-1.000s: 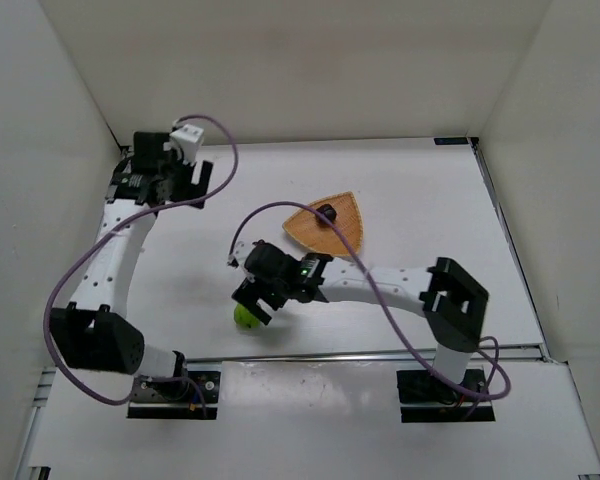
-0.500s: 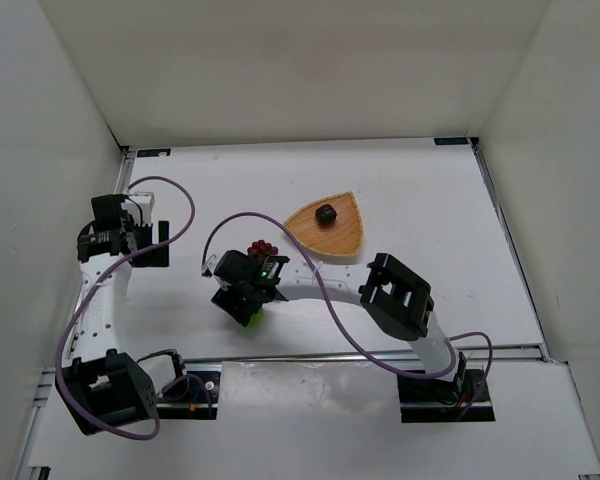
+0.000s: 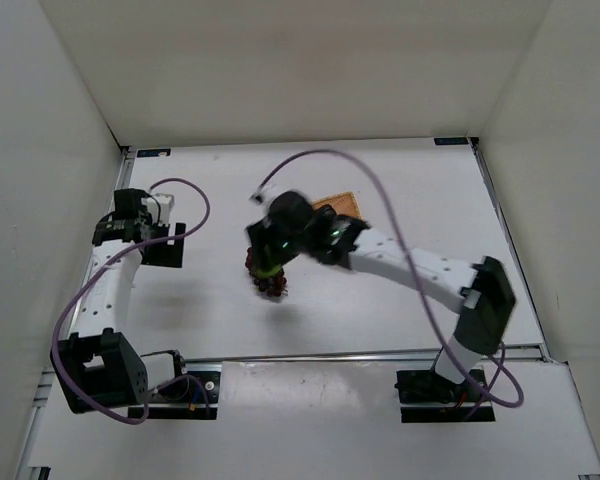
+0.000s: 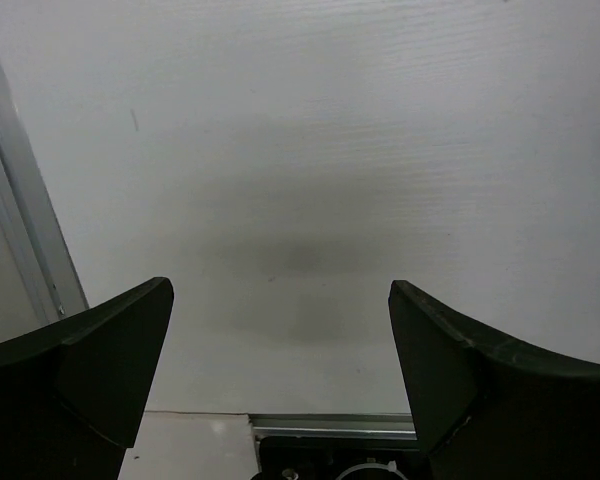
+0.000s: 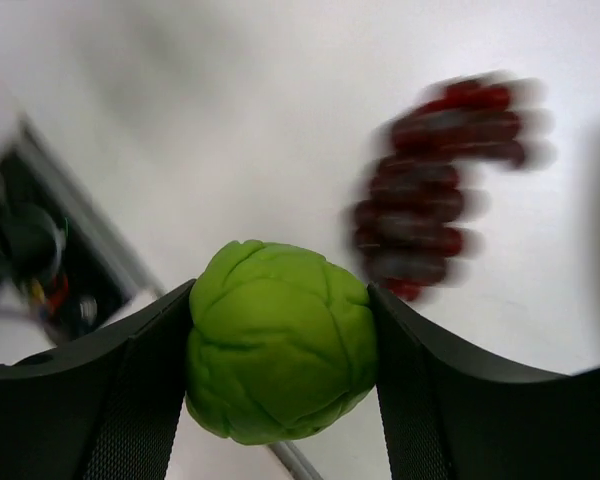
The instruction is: Place and organize the fake fruits in the fruit bowl
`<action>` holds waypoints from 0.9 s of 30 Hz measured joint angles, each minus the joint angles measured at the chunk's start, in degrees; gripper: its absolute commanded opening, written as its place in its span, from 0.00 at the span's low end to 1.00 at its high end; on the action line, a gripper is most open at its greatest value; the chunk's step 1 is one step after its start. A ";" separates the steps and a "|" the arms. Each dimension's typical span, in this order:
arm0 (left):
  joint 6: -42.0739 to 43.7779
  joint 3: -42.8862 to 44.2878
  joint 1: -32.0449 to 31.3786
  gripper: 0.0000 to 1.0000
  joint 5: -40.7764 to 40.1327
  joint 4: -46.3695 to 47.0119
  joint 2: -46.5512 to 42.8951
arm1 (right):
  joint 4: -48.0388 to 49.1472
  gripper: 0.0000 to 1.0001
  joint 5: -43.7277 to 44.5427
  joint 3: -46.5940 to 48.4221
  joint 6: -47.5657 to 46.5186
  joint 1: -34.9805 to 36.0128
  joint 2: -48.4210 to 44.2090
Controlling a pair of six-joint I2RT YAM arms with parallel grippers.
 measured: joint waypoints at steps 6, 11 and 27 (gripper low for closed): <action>0.46 0.13 -14.38 1.00 -8.20 -0.02 2.16 | -3.41 0.12 15.67 1.40 9.97 -19.78 -6.69; 4.87 0.48 -29.62 1.00 -18.53 0.52 4.48 | -9.05 0.28 17.77 3.45 11.21 -27.50 6.49; 38.77 -1.64 -57.72 1.00 -17.75 10.60 12.48 | -13.09 1.00 4.52 3.82 5.81 -33.79 7.23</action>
